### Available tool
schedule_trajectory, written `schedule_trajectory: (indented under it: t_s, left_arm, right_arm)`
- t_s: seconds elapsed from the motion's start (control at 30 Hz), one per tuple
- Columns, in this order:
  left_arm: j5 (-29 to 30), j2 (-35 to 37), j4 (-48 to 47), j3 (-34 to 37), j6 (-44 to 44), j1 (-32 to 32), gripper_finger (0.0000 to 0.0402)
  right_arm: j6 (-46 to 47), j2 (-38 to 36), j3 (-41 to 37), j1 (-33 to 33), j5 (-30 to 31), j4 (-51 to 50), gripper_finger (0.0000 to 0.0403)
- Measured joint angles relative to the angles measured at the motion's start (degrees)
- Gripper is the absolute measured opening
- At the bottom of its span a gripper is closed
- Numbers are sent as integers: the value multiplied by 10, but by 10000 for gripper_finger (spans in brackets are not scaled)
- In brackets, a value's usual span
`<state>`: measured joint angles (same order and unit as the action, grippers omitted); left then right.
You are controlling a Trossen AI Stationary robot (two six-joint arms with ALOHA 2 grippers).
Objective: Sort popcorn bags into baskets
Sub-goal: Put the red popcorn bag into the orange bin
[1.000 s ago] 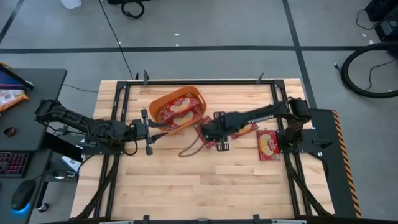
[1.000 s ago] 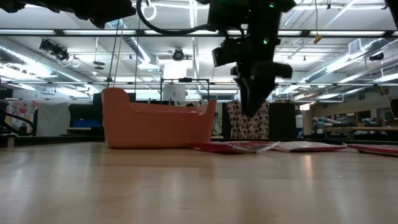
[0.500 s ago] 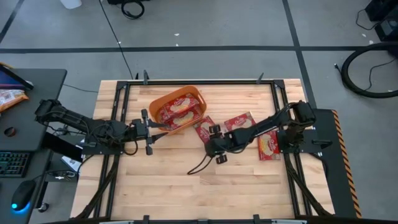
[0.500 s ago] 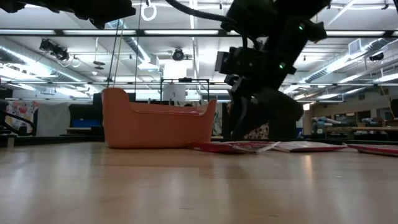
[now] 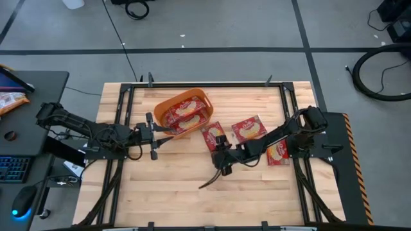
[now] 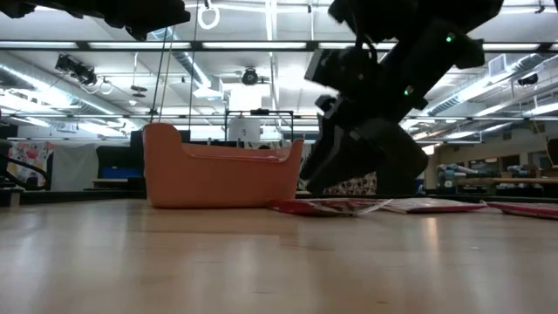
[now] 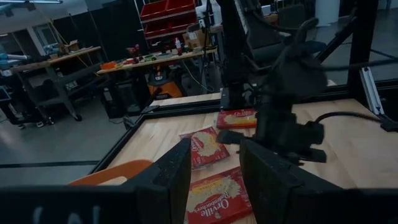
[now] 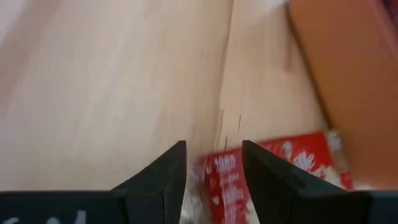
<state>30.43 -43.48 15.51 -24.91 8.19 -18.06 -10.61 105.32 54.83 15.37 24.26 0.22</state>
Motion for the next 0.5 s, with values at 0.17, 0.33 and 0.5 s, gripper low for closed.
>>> schedule_trajectory:
  t_s: [0.17,0.33,0.5]
  left_arm:
    - [0,0,0,0,0,0,141]
    - [0,0,2,0,0,0,141]
    - [0,0,2,0,0,0,141]
  right_arm:
    - [4,12,0,21,37,12,160]
    - [5,46,0,29,67,25,160]
    - [6,69,2,30,103,32,160]
